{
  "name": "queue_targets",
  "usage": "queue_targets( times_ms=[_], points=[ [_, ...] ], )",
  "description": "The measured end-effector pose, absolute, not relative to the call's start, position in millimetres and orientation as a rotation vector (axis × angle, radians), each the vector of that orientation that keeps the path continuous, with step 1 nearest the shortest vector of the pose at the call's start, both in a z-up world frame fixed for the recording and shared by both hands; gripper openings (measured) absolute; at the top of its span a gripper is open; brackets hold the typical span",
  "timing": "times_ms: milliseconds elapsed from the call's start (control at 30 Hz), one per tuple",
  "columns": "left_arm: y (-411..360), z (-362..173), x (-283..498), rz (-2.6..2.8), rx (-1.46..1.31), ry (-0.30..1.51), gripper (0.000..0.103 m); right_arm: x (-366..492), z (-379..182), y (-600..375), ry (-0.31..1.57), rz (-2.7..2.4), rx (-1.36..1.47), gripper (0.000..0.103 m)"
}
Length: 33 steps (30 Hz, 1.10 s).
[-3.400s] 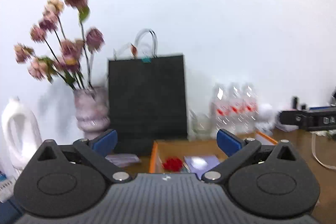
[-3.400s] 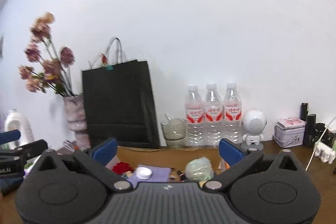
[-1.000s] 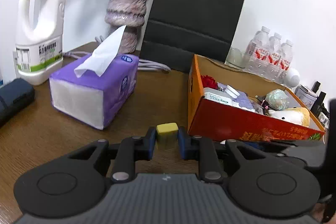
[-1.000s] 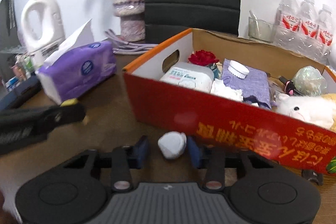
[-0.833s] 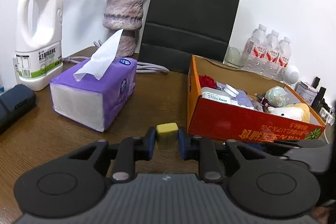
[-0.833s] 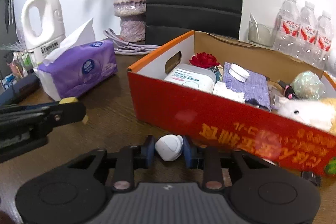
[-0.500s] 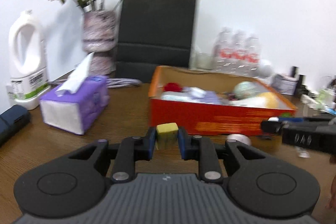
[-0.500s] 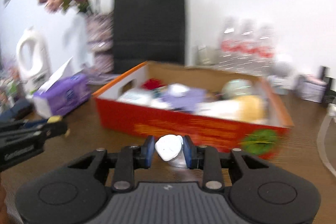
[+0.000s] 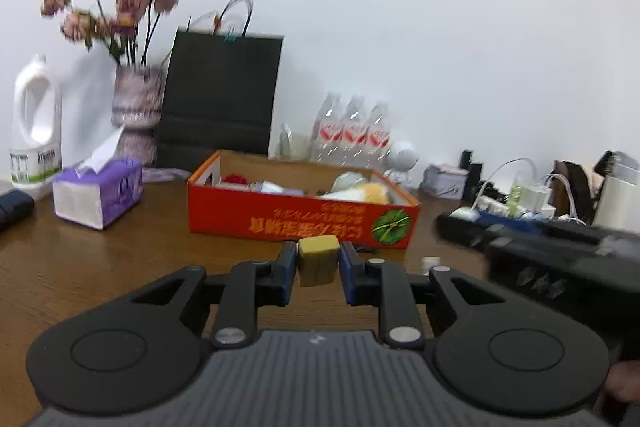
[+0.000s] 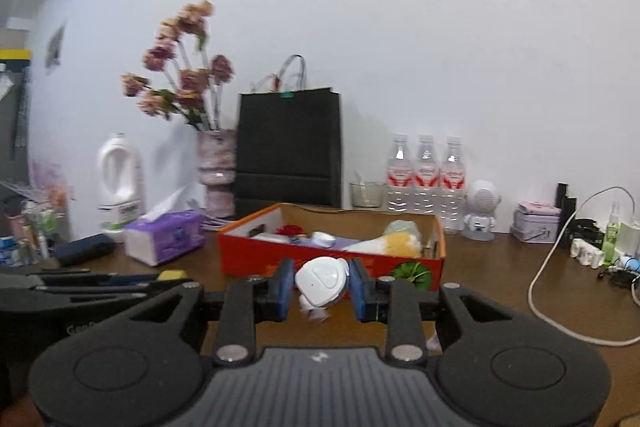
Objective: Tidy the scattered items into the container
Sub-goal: 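Carry cube and earbud case over the box and open both tools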
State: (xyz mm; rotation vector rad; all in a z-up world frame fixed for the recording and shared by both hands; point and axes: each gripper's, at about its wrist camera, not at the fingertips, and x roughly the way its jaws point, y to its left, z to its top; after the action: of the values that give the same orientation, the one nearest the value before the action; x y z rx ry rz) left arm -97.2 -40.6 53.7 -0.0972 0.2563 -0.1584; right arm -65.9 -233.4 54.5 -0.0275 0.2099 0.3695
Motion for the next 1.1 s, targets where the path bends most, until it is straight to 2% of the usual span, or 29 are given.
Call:
queue_targets(
  times_ms=[133,433,600,733,833,933,1100],
  points=[
    [-44.2,60.3,-117.3,-0.147,-0.095,0.192,0.023,-86.9,51.0,-238.7,0.196,0.393,0.017,0.028],
    [-41.2,63.3,-104.2,-0.138,-0.112,0.204,0.023,-87.7,57.6,-251.7,0.183,0.376,0.056,0.028],
    [-33.0,78.2,-56.1,-0.135,-0.107,0.196,0.023,-50.0,70.0,-256.9,0.198,0.367,0.097,0.028],
    [-41.1,105.2,20.4,-0.192,-0.019,0.194,0.023,16.6,101.0,-256.1,0.196,0.349,0.077,0.028],
    [-47.6,121.7,103.5,-0.261,-0.027,0.333,0.024,90.6,127.7,-256.6,0.257,0.377,0.121,0.028],
    [-42.7,119.4,199.3,-0.284,-0.088,0.576,0.023,179.9,140.6,-245.4,0.448,0.401,0.123,0.028],
    [-38.7,77.7,319.8,-0.284,-0.141,0.919,0.023,316.1,109.0,-234.9,0.813,0.377,0.120,0.028]
  ],
)
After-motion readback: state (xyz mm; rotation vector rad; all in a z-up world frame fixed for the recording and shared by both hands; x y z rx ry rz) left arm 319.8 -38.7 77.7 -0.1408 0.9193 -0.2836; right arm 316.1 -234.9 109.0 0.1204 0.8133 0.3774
